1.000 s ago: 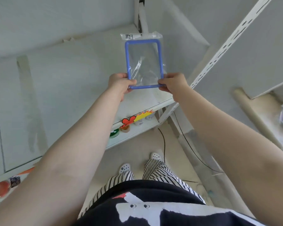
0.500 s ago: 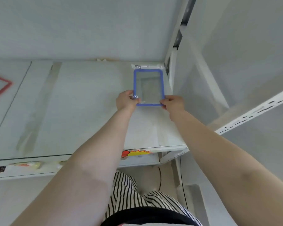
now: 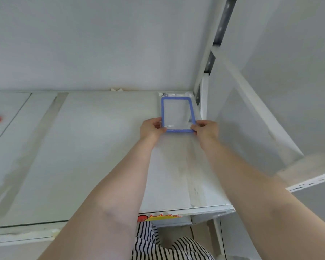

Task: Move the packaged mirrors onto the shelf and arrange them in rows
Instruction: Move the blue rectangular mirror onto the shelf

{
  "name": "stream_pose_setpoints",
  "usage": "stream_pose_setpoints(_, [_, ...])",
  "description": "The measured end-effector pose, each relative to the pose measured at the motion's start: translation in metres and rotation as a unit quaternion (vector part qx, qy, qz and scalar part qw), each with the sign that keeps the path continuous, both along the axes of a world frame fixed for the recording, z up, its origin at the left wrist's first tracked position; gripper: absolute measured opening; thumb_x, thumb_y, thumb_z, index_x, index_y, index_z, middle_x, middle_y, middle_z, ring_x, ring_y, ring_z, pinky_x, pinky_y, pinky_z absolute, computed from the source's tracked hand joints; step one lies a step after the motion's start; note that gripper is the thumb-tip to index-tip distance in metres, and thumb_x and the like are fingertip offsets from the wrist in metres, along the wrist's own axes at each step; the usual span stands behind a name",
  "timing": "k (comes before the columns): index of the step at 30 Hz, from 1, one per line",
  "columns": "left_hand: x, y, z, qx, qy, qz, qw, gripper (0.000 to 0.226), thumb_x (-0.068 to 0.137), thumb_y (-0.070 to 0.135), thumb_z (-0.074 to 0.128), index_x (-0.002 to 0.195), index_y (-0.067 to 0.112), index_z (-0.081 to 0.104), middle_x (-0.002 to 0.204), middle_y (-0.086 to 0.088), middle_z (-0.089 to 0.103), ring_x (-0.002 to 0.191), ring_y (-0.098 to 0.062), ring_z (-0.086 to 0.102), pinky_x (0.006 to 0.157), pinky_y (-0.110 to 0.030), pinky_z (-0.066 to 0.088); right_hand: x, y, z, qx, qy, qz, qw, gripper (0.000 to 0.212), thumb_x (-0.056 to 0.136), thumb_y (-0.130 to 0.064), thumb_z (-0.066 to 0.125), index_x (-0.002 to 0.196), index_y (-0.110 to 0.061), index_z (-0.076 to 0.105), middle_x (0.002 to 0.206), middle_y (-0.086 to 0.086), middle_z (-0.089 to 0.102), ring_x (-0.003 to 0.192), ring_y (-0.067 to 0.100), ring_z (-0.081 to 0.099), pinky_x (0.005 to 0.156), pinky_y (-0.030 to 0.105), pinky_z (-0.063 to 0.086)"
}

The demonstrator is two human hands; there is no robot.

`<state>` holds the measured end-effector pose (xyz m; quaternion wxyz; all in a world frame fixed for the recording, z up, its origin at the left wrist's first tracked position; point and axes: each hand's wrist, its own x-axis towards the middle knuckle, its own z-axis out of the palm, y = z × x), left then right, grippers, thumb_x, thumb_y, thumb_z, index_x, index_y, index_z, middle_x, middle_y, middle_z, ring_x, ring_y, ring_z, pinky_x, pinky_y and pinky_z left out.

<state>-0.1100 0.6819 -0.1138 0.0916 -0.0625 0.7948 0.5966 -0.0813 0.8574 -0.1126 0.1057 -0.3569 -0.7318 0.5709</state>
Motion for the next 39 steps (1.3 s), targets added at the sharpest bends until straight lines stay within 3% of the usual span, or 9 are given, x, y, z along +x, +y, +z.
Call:
stream_pose_setpoints(5, [-0.005,0.006,-0.004,-0.053,0.017,-0.008,0.998,0.049,0.077,0.007,0.074,0.125,0.007,0.061,0.114,-0.013,0.068,0.106,-0.024,0.065,0.088,-0.015,0.041,-0.005,0.003,-0.006,0.065,-0.023,0.011,0.998,0.028,0.079,-0.008,0.075,0.106,-0.005,0.07,0.107,0.011,0.071,0.099,0.026,0.066,0.086,0.028,0.049])
stream_pose_setpoints(11, [0.001,0.008,-0.003,-0.077,0.025,-0.012,0.997,0.049,0.079,0.009,0.073,0.126,0.008,0.06,0.113,-0.012,0.068,0.09,-0.014,0.059,0.087,-0.014,0.04,-0.003,0.003,-0.002,0.068,-0.025,0.02,0.997,0.031,0.081,-0.006,0.072,0.111,-0.005,0.068,0.107,0.013,0.07,0.086,0.021,0.059,0.083,0.026,0.047])
stream_pose_setpoints(17, [0.001,0.007,-0.003,-0.107,0.035,-0.017,0.994,0.048,0.08,0.012,0.073,0.126,0.009,0.06,0.102,-0.008,0.064,0.088,-0.013,0.056,0.081,-0.012,0.039,-0.005,0.004,-0.003,0.079,-0.039,0.03,0.996,0.034,0.081,-0.01,0.073,0.114,-0.004,0.067,0.104,0.012,0.068,0.092,0.024,0.062,0.092,0.033,0.051])
stream_pose_setpoints(20, [0.002,0.007,0.0,-0.132,0.054,0.0,0.99,0.048,0.081,0.018,0.072,0.126,0.01,0.06,0.118,-0.013,0.057,0.102,-0.023,0.062,0.09,-0.02,0.042,-0.004,0.004,-0.002,0.093,-0.055,0.031,0.994,0.04,0.083,-0.019,0.073,0.119,-0.007,0.062,0.12,0.013,0.063,0.107,0.03,0.062,0.099,0.039,0.049])
stream_pose_setpoints(24, [0.009,0.0,0.014,-0.15,0.072,0.005,0.986,0.048,0.084,0.022,0.069,0.129,0.013,0.056,0.128,-0.011,0.053,0.114,-0.024,0.058,0.097,-0.03,0.044,0.009,-0.001,0.008,0.146,-0.065,0.035,0.986,0.039,0.084,-0.027,0.071,0.119,-0.012,0.059,0.124,0.012,0.055,0.111,0.03,0.058,0.097,0.04,0.049])
stream_pose_setpoints(30, [0.049,-0.041,0.057,-0.267,0.09,-0.076,0.956,0.056,0.084,0.02,0.064,0.137,0.018,0.048,0.136,-0.009,0.051,0.126,-0.026,0.049,0.105,-0.033,0.04,0.049,-0.033,0.046,0.26,-0.054,0.207,0.942,0.04,0.083,-0.022,0.07,0.121,-0.013,0.06,0.122,0.013,0.057,0.116,0.029,0.054,0.097,0.032,0.042])
stream_pose_setpoints(34, [0.1,-0.098,0.078,-0.304,0.078,-0.105,0.944,0.054,0.085,0.017,0.062,0.137,0.02,0.048,0.136,-0.003,0.055,0.128,-0.021,0.049,0.108,-0.029,0.037,0.084,-0.076,0.063,0.24,-0.04,0.346,0.906,0.044,0.081,-0.02,0.073,0.122,-0.012,0.061,0.122,0.009,0.062,0.114,0.025,0.057,0.097,0.028,0.041])
stream_pose_setpoints(39, [0.165,-0.181,0.08,-0.321,0.033,-0.061,0.945,0.053,0.085,0.016,0.063,0.136,0.018,0.049,0.136,-0.003,0.056,0.127,-0.02,0.05,0.105,-0.025,0.034,0.119,-0.141,0.071,0.246,-0.009,0.458,0.854,0.044,0.082,-0.021,0.071,0.124,-0.018,0.061,0.124,0.004,0.061,0.116,0.023,0.054,0.097,0.026,0.039])
